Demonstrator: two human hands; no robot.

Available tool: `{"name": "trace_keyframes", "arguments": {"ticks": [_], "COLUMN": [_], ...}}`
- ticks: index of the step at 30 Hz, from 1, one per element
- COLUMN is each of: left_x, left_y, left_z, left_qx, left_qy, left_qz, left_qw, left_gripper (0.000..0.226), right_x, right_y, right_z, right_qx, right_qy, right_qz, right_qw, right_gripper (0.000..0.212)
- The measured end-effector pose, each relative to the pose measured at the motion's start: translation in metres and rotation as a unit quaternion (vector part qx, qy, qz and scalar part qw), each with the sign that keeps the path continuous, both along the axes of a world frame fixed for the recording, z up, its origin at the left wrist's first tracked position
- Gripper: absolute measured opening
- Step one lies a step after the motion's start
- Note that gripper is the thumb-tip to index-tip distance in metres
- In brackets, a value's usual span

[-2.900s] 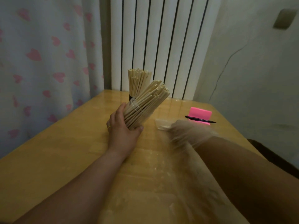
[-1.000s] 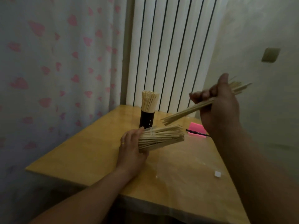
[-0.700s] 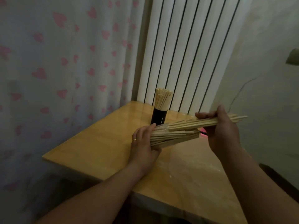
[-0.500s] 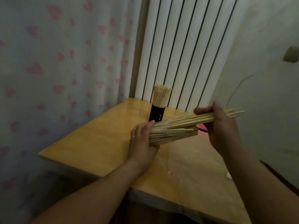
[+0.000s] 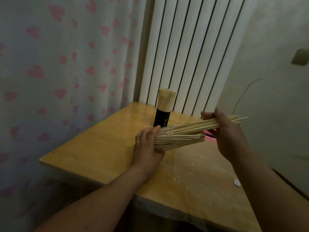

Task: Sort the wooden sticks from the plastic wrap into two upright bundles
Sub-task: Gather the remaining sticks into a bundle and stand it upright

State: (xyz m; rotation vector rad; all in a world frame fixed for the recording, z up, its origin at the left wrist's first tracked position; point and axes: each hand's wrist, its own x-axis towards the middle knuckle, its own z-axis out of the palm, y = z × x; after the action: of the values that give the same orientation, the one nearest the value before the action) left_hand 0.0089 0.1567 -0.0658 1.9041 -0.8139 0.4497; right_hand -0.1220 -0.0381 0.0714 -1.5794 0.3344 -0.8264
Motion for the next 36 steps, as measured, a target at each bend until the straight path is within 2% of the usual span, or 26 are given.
{"name": "trace_keyframes", "arguments": {"ticks": [6,9,11,13,15,16,18,20,22,27,31,34,36], "left_x": [0.000,0.000,0.001,0.001,0.001,0.001,0.002,0.002,0.002,0.003,0.009,0.013,0.018], "left_y": [0.000,0.001,0.002,0.002,0.003,0.003,0.002,0.002,0.003,0.002,0.003,0.002,0.002], "left_z": [0.000,0.000,0.000,0.000,0.001,0.002,0.001,0.000,0.000,0.000,0.001,0.000,0.001], "left_qx": [0.008,0.005,0.001,-0.006,-0.015,-0.018,-0.019,-0.018,-0.017,-0.031,-0.069,-0.072,-0.083], "left_qy": [-0.007,-0.006,-0.005,0.006,0.017,0.022,0.027,0.029,0.027,0.051,0.097,0.127,0.169], "left_qz": [0.002,0.002,0.000,-0.001,0.003,0.005,0.003,-0.001,0.002,0.007,0.019,0.055,0.036], "left_qw": [1.000,1.000,1.000,1.000,1.000,1.000,0.999,0.999,1.000,0.998,0.993,0.988,0.981], "left_gripper": [0.092,0.092,0.093,0.094,0.095,0.095,0.095,0.094,0.094,0.096,0.097,0.101,0.104], "right_x": [0.009,0.018,0.024,0.025,0.018,0.014,0.008,0.013,0.026,0.057,0.087,0.113,0.128], "right_y": [0.027,0.038,0.036,0.031,0.029,0.029,0.034,0.046,0.052,0.052,0.064,0.085,0.100], "right_z": [-0.009,-0.014,-0.021,-0.021,-0.012,-0.008,-0.004,-0.006,-0.016,-0.006,0.022,0.043,0.052], "right_qx": [0.000,-0.053,-0.066,-0.018,0.055,0.051,-0.061,-0.222,-0.324,-0.403,-0.421,-0.487,-0.534], "right_qy": [0.050,0.073,0.083,0.050,-0.013,-0.040,-0.048,0.011,0.091,0.109,0.132,0.168,0.181], "right_qz": [-0.002,0.014,0.028,0.015,-0.015,-0.042,-0.093,-0.074,-0.049,-0.108,-0.083,-0.059,-0.042], "right_qw": [0.999,0.996,0.994,0.998,0.998,0.997,0.993,0.972,0.940,0.902,0.894,0.855,0.825], "right_gripper": [0.048,0.038,0.057,0.083,0.089,0.086,0.077,0.061,0.054,0.040,0.028,0.032,0.033]}}
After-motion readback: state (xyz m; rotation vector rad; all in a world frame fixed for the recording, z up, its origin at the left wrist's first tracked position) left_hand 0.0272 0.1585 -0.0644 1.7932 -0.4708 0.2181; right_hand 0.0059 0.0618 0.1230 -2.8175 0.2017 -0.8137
